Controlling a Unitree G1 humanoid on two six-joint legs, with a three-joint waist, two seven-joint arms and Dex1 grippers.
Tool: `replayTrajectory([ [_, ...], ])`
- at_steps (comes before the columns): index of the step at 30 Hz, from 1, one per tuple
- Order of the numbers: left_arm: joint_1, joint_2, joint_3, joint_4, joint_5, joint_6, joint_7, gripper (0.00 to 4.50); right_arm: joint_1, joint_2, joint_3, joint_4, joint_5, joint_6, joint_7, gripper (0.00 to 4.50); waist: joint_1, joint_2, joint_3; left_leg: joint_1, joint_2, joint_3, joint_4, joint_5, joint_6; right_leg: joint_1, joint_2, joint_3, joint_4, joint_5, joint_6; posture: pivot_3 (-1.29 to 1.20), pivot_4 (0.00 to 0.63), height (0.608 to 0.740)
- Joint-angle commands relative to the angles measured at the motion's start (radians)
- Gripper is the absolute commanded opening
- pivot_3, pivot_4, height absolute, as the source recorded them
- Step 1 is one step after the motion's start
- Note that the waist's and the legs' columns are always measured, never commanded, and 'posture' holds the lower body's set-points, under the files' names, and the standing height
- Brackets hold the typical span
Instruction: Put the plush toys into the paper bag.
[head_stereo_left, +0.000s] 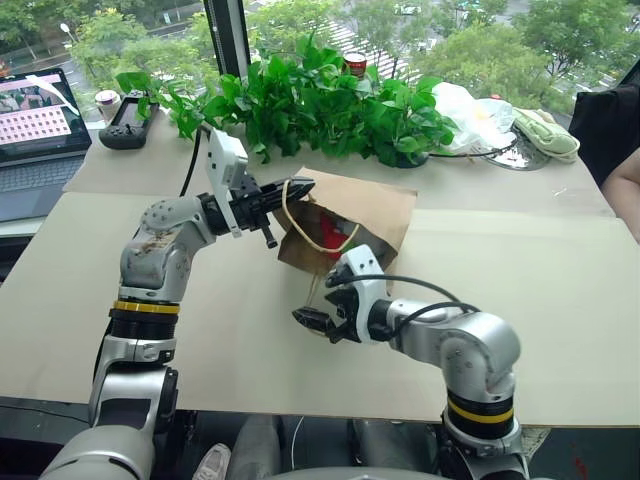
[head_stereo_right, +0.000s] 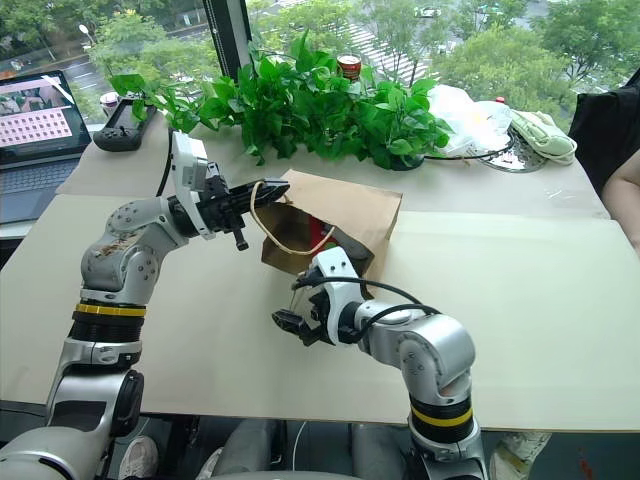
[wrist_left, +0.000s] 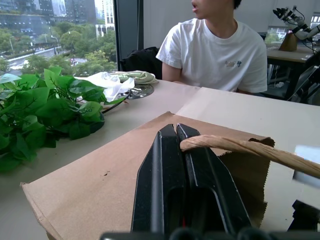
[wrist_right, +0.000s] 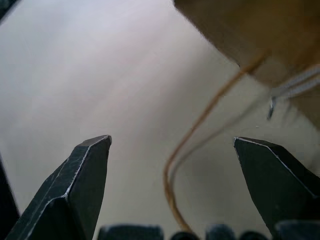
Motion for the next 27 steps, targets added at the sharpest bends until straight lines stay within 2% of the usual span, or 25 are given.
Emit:
replayTrajectory([
  [1, -0.022, 0.018, 0.016, -0.03, -0.001, -0.016, -0.007, 0.0, -0.016, 0.05, 0.026, 0.032, -0.041, -0.109, -0.043, 4.34, -0.004, 0.0, 0.0, 0.0, 0.0, 0.0, 0.0, 0.0, 0.0, 0.0, 0.0, 0.0, 0.0, 0.0, 0.0, 0.0, 0.15, 0.717],
  [7, -0.03, 0.017, 0.013, -0.015, 0.002, -0.021, -0.011, 0.0, -0.04, 0.045, 0.116, 0.113, -0.107, -0.19, -0.064, 4.34, -0.006, 0.0, 0.0, 0.001, 0.0, 0.0, 0.0, 0.0, 0.0, 0.0, 0.0, 0.0, 0.0, 0.0, 0.0, 0.0, 0.15, 0.717],
  [13, -0.035, 0.014, 0.009, -0.007, 0.005, -0.026, -0.015, 0.0, -0.064, -0.005, 0.196, 0.143, -0.137, -0.219, -0.043, 2.68, -0.007, 0.0, 0.0, 0.001, 0.0, 0.0, 0.0, 0.0, 0.0, 0.0, 0.0, 0.0, 0.0, 0.0, 0.0, 0.0, 0.15, 0.717],
  [14, -0.036, 0.014, 0.01, -0.007, 0.005, -0.026, -0.015, 0.0, -0.064, -0.011, 0.201, 0.147, -0.141, -0.223, -0.04, 2.23, -0.008, 0.0, 0.0, 0.001, 0.0, 0.0, 0.0, 0.0, 0.0, 0.0, 0.0, 0.0, 0.0, 0.0, 0.0, 0.0, 0.15, 0.717],
  [20, -0.039, 0.012, 0.01, -0.004, 0.007, -0.028, -0.013, 0.0, -0.053, -0.03, 0.195, 0.164, -0.16, -0.254, -0.039, 0.18, -0.013, 0.0, 0.0, 0.001, 0.0, 0.0, 0.0, 0.0, 0.0, 0.0, 0.0, 0.0, 0.0, 0.0, 0.0, 0.0, 0.15, 0.717],
  [21, -0.038, 0.011, 0.01, -0.006, 0.007, -0.027, -0.012, 0.0, -0.053, -0.03, 0.188, 0.159, -0.161, -0.265, -0.039, 0.07, -0.014, 0.0, 0.0, 0.001, 0.0, 0.0, 0.0, 0.0, 0.0, 0.0, 0.001, 0.0, 0.0, 0.0, 0.0, 0.0, 0.15, 0.717],
  [27, -0.042, 0.003, 0.016, -0.01, 0.002, -0.016, 0.002, 0.0, -0.07, -0.078, 0.097, 0.058, -0.143, -0.282, -0.013, 0.07, -0.017, 0.0, 0.0, 0.0, 0.0, 0.0, 0.0, 0.0, 0.0, 0.0, 0.0, 0.0, 0.0, 0.0, 0.0, 0.0, 0.15, 0.717],
])
